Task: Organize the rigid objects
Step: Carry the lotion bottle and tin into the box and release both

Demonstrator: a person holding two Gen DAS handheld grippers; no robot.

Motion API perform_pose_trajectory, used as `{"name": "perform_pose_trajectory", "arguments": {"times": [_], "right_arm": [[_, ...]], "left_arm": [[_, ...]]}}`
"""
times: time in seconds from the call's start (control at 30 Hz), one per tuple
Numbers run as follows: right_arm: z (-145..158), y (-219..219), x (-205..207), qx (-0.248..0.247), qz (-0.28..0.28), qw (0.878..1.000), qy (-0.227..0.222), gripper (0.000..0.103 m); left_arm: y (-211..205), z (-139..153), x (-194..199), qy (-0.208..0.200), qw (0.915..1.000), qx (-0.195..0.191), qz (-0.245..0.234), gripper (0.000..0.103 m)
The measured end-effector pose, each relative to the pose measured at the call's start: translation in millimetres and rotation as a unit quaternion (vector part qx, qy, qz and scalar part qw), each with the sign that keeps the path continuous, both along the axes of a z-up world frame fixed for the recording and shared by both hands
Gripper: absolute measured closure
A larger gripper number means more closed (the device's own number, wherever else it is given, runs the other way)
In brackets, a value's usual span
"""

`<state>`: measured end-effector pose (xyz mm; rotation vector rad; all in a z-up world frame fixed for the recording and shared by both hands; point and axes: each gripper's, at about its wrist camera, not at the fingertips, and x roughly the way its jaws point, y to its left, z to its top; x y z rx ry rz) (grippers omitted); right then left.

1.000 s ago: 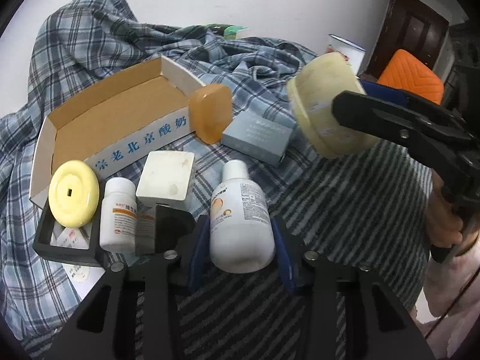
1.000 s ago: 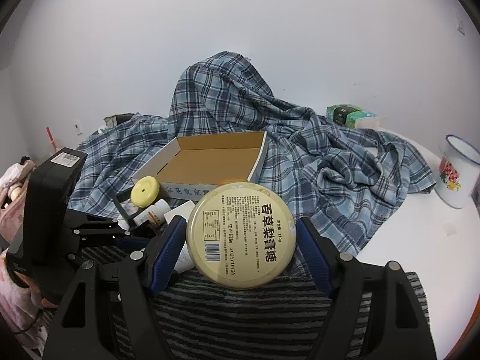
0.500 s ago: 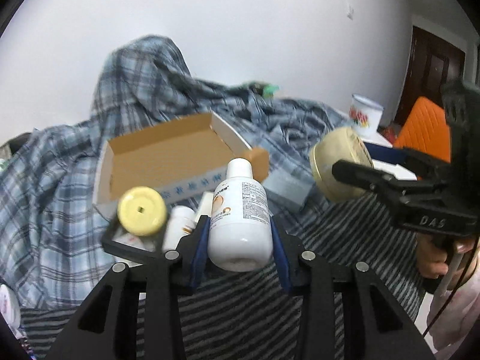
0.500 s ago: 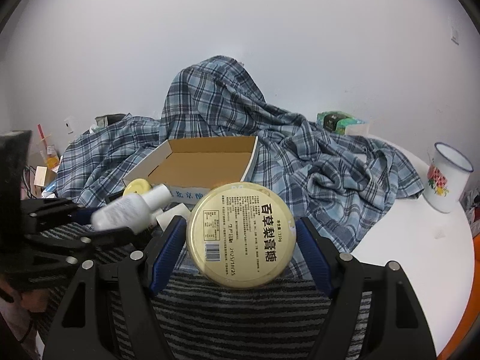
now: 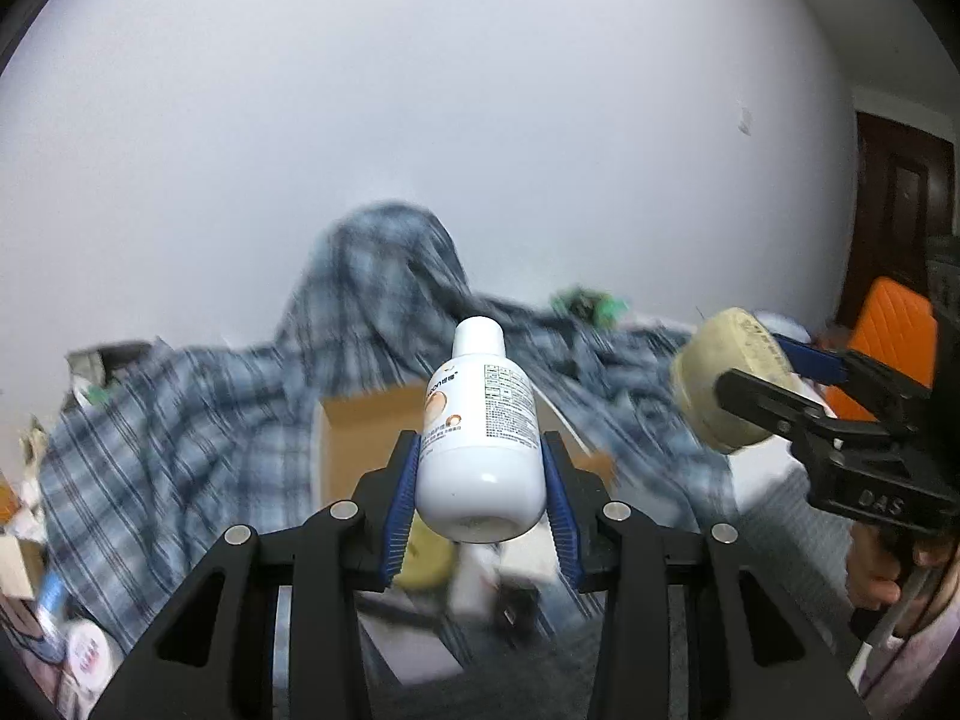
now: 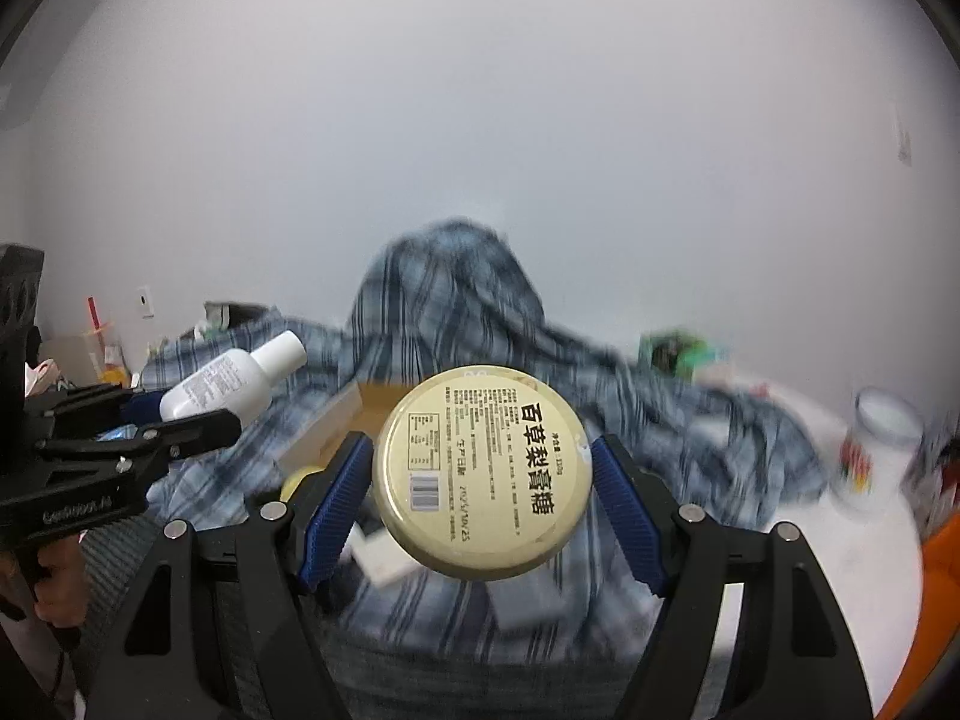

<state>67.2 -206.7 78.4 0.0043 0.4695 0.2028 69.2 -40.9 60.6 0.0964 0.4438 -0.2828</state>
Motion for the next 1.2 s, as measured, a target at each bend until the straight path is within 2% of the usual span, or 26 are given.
{"name": "perform_pose_trajectory", "arguments": {"times": [0.13,0.3,0.4,0.5,0.7,0.87,1.03,1.2], "right_arm": [[30,7,18,-0.013,-0.008,0.999,-0.049,0.029],[61,11,58,-0.003,-0.008,0.998,-0.07,0.03],[74,14,81,0.003,-0.011,0.997,-0.081,0.03],[79,19,100,0.006,-0.014,0.996,-0.089,0.03],[55,29,129,0.004,-0.022,0.997,-0.08,0.034],[20,41,152,-0.016,-0.007,0.999,-0.036,0.043],[-19,41,177,-0.015,0.015,0.999,0.047,0.044],[-56,35,191,-0.003,0.027,0.99,0.135,0.044]], "left_arm": [[12,25,17,-0.039,0.9988,-0.006,0.028,0.062],[24,47,40,-0.098,0.9936,-0.008,0.055,0.062],[27,51,51,-0.116,0.9912,-0.009,0.064,0.062],[32,48,63,-0.114,0.9909,-0.016,0.069,0.062],[43,17,96,-0.07,0.9949,-0.016,0.071,0.062],[42,-6,117,-0.032,0.9971,-0.005,0.068,0.062],[42,-38,142,0.034,0.9975,-0.019,0.058,0.062],[43,-69,161,0.089,0.9943,-0.026,0.053,0.062]]}}
